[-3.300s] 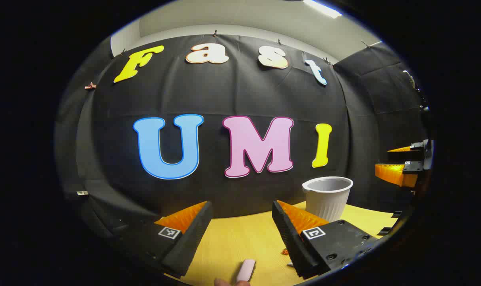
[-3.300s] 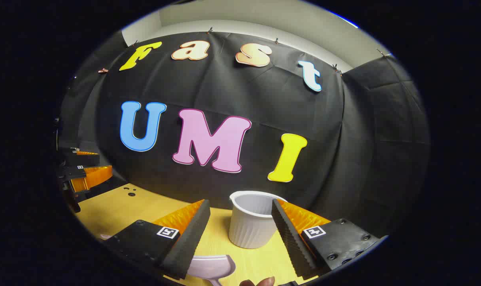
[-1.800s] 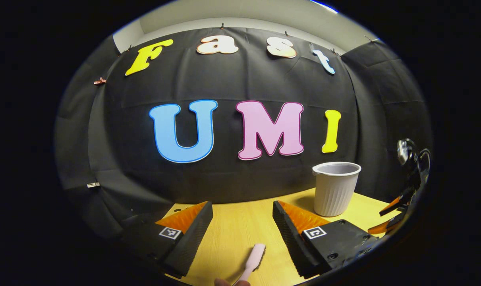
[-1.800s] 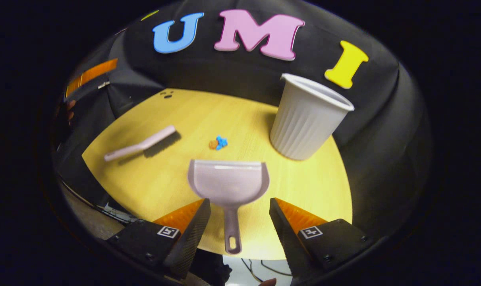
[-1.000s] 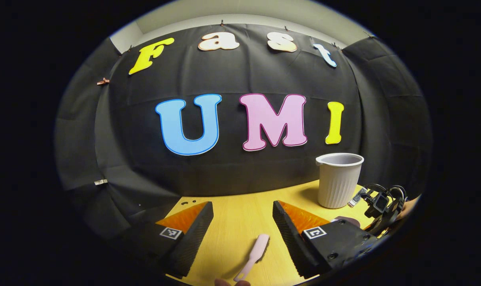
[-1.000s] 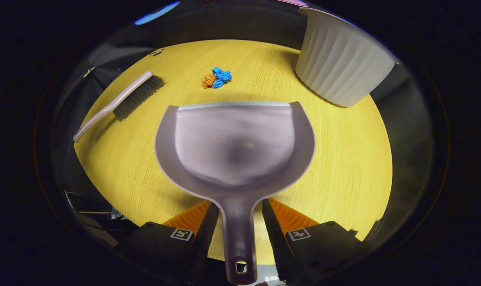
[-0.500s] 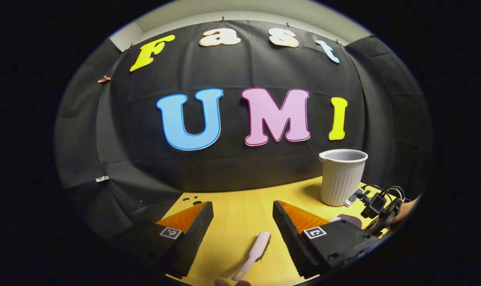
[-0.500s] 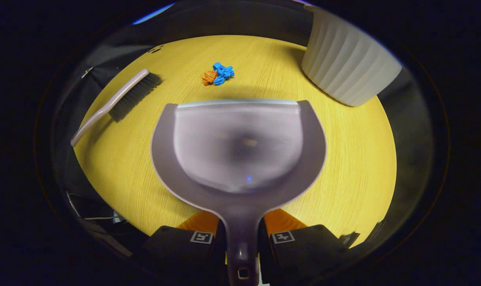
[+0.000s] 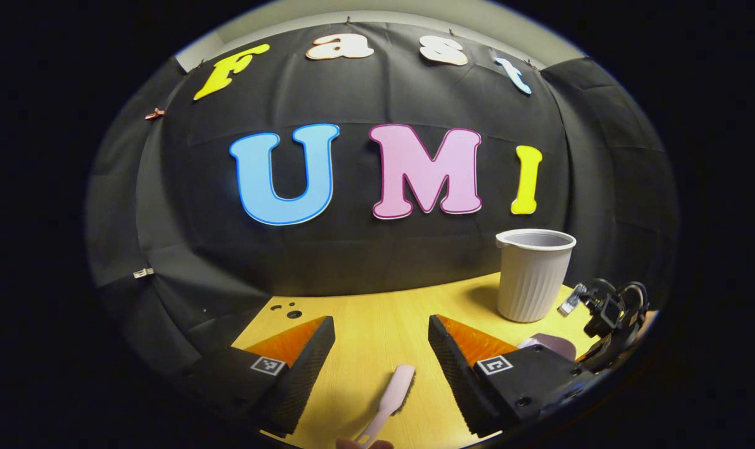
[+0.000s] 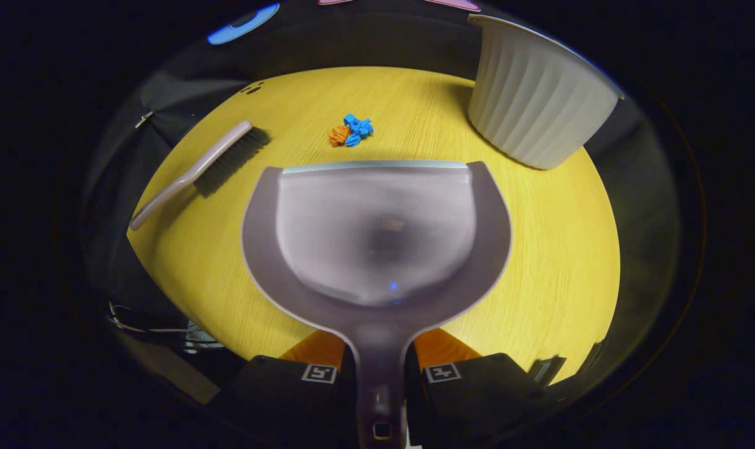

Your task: Pick up the small broom and dustpan from the desktop, sweep the trash into the dustpan with the broom, and then empty the trash into the garbage bin.

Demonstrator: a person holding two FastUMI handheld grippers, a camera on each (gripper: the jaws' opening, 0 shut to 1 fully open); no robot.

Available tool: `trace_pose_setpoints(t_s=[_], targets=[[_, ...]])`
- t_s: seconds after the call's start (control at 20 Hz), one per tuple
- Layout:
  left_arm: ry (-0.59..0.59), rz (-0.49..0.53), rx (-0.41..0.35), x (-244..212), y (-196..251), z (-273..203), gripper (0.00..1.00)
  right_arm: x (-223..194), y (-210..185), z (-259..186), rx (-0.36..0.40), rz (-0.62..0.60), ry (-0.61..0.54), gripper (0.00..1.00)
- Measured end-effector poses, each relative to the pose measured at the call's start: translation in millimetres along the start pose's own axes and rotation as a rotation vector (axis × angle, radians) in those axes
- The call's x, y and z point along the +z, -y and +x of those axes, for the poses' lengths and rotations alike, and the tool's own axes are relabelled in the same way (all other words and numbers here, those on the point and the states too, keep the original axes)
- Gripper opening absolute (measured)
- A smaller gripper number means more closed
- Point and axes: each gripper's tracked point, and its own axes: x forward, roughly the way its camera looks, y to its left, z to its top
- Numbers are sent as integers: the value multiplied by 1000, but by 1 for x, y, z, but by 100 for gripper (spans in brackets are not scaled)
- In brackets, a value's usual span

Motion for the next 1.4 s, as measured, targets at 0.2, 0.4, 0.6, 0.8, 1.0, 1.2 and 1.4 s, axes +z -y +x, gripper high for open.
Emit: trace_pose_setpoints(t_s=[0.2, 0.4, 0.6, 0.8, 1.0, 1.2, 1.4], targets=[[-167, 41, -107, -41, 12, 15, 96, -5, 16, -24, -46, -7, 28, 36], [-383, 44, -164, -90, 14, 15, 97, -14, 27, -39, -77, -31, 50, 36], [-615, 112, -189, -159, 11, 6, 96, -23, 27, -44, -68, -68, 40, 31], [-763, 129, -223, -208, 16, 8, 93, -26, 31, -42, -59, -81, 24, 31], [-895, 112, -208, -243, 9, 13, 90, -25, 33, -38, -38, -46, 18, 36], [-955, 113, -207, -260, 5, 24, 84, -25, 38, -35, -33, -47, 2, 36], [-991, 112, -213, -271, 11, 32, 74, -25, 39, -34, -21, -58, -10, 36]])
